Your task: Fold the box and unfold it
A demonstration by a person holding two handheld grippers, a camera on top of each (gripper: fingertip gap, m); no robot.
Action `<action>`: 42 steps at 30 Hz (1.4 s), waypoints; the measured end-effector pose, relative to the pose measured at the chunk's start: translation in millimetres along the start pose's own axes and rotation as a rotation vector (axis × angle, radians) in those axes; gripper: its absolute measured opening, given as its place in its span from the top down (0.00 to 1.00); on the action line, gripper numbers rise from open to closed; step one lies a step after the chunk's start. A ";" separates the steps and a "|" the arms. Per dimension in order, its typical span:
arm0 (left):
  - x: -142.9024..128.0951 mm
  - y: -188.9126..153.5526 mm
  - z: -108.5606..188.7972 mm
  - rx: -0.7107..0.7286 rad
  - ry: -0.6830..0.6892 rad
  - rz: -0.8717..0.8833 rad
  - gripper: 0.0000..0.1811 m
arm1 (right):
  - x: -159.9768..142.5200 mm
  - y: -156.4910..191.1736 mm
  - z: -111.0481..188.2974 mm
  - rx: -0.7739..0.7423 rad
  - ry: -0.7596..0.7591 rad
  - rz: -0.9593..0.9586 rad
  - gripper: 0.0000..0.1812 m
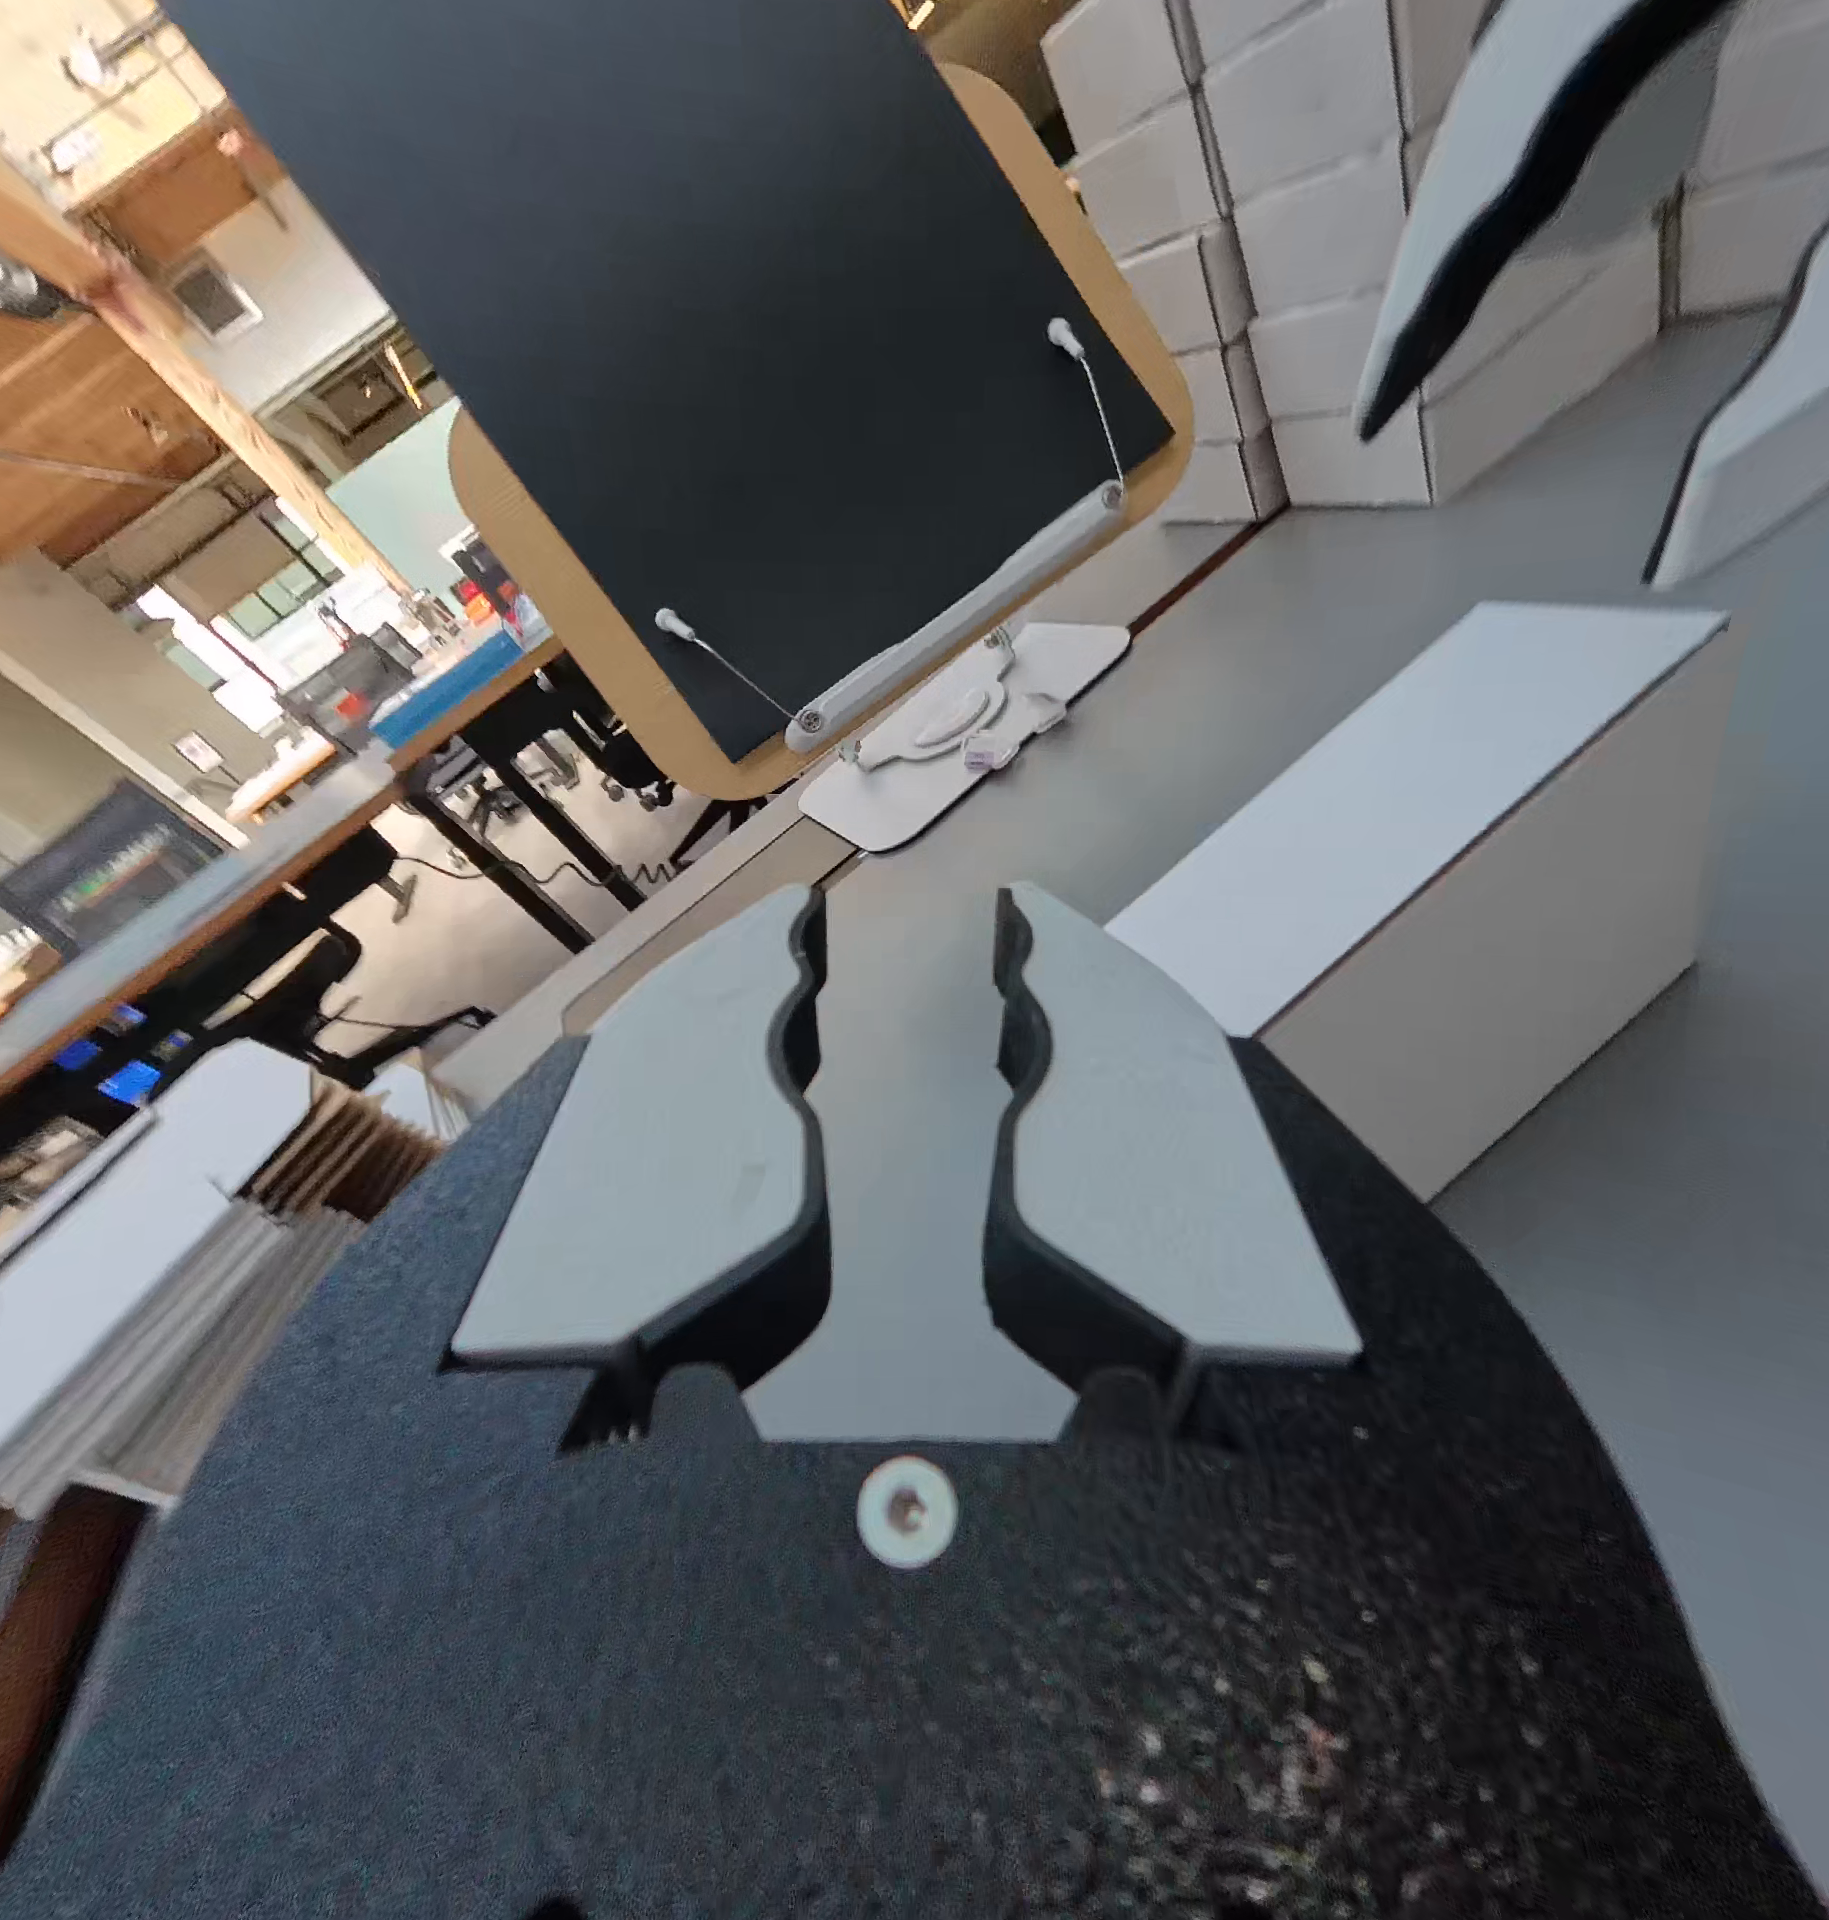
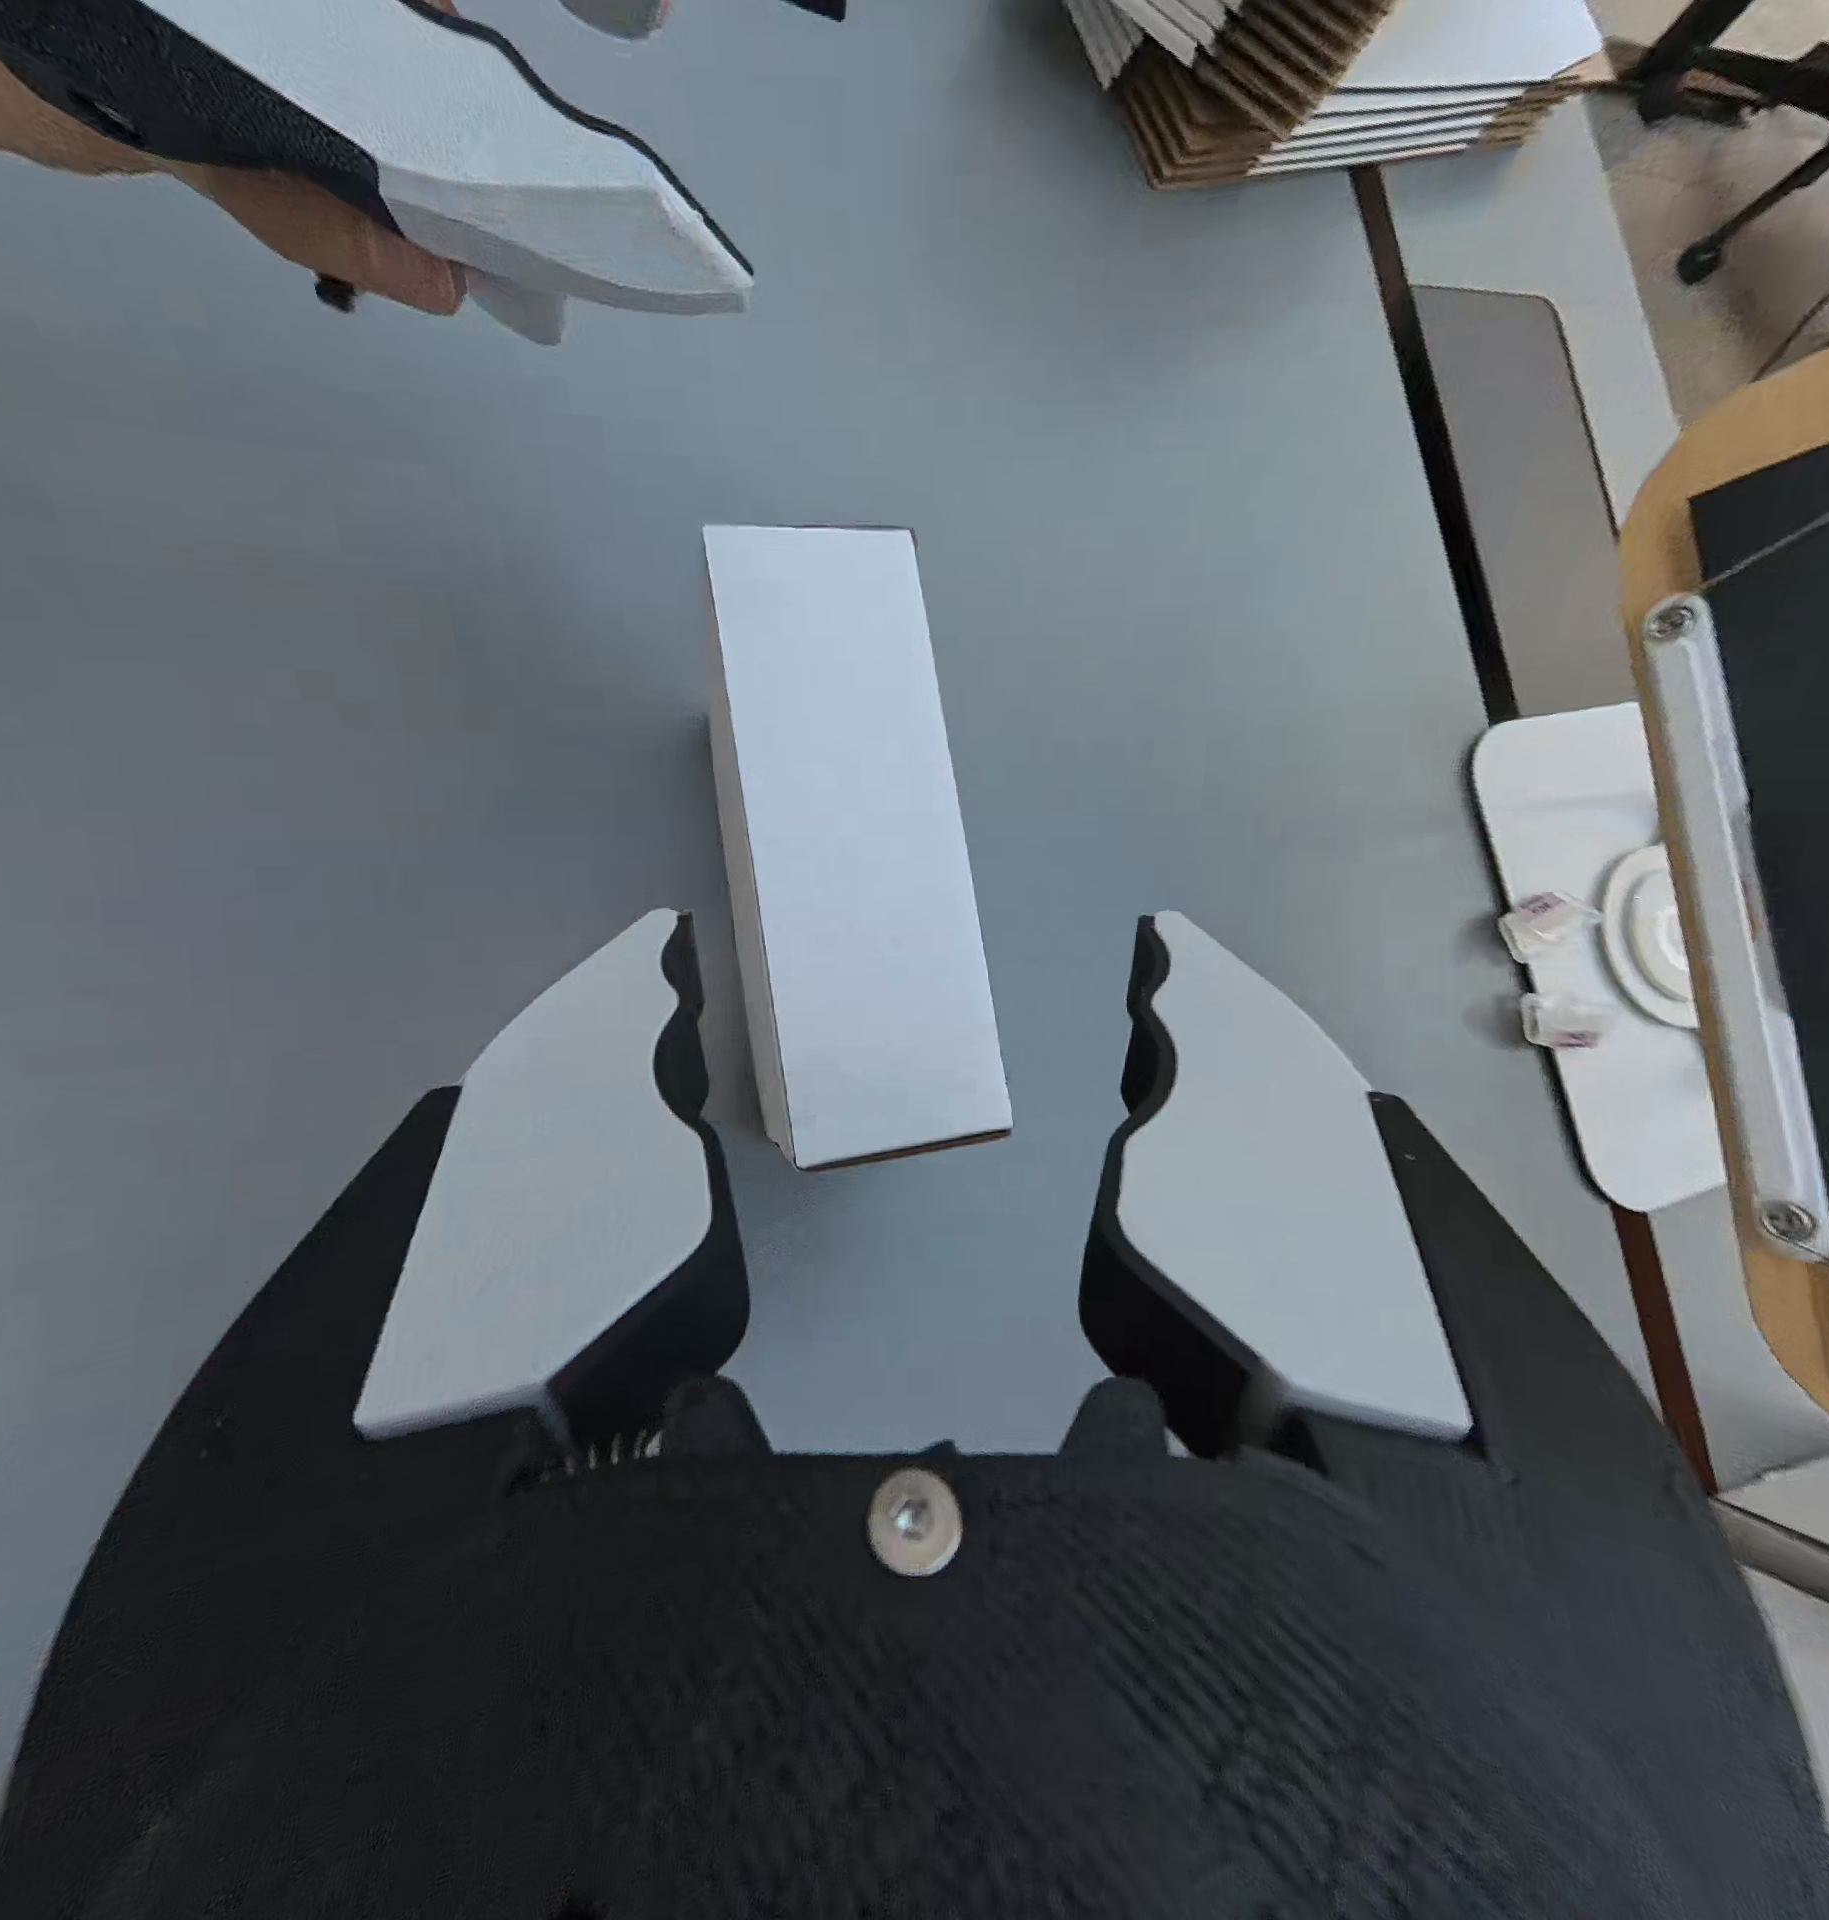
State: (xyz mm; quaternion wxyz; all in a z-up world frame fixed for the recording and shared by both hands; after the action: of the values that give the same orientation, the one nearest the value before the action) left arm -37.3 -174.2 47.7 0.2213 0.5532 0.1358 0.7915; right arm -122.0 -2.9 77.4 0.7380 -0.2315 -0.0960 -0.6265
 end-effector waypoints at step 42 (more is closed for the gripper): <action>-60.8 -64.4 8.7 -0.299 0.167 0.168 0.67 | -326.1 114.6 188.0 -0.914 0.475 0.391 0.66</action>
State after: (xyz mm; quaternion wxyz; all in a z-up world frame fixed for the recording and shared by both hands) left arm 1.4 -149.3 -28.5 0.2223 0.4561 -0.0122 0.8617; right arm -47.1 383.4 75.6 0.6664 -0.3940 0.3999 -0.4907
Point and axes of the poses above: each gripper's, where its closed fingertips meet, z back along the fingers, x out of its top, y = z × x across the jaws, the point moved 7 cm from there along z, back along the fingers, and after that the axes turned 15 degrees about y, right-handed, at the moved point
